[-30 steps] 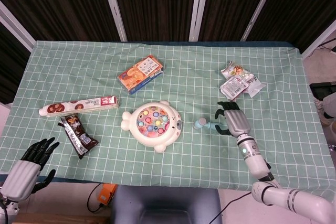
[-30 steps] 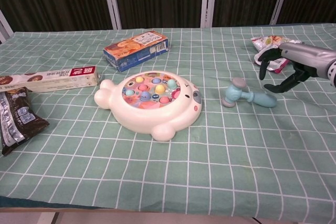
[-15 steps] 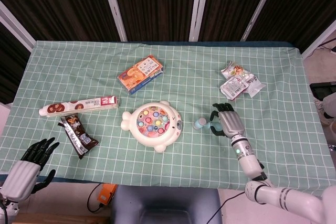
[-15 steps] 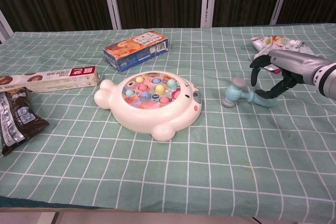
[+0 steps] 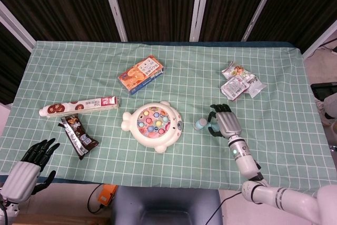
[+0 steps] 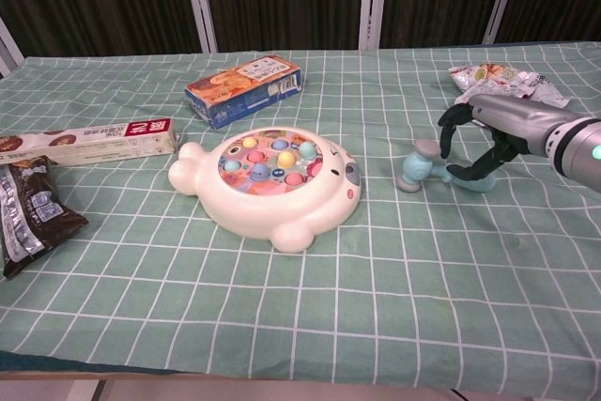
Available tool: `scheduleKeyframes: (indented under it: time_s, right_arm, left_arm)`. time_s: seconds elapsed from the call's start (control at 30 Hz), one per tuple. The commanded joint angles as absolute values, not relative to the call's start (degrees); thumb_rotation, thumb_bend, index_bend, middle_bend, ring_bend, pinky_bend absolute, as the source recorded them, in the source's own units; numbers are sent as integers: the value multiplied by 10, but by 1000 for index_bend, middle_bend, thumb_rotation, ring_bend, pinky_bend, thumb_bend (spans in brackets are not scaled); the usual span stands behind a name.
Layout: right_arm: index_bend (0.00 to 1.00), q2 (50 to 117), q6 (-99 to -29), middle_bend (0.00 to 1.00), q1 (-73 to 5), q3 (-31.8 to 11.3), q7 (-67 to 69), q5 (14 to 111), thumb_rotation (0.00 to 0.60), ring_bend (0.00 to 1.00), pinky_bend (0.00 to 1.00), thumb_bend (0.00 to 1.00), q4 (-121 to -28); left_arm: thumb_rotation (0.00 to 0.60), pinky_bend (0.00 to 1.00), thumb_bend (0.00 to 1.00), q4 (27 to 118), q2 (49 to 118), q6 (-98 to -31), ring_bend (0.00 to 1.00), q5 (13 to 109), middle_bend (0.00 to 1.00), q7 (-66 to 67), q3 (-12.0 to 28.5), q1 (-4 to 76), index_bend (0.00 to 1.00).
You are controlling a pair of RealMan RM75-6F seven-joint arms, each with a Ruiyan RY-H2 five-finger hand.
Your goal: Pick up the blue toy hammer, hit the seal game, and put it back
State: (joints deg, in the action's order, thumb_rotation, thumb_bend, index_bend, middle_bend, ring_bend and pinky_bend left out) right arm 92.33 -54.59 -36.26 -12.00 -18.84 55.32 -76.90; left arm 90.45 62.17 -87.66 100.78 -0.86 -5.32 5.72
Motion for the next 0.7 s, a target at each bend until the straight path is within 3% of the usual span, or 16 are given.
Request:
scheduleKeyframes:
  time_s: [0.03,0.7]
  right_arm:
    - [596,925,-546,260,-364,-120,-192,550,600,166,197,518,-768]
    - [603,941,-540,260,-373,-121,-198,532,600,166,199,518,-753]
  left_arm:
    - [600,128,408,905,622,-877,15,1008,25,-9,-53,57,0]
    - [600,128,409,904,621,-877,16,1009,25,-10,-54,58,0]
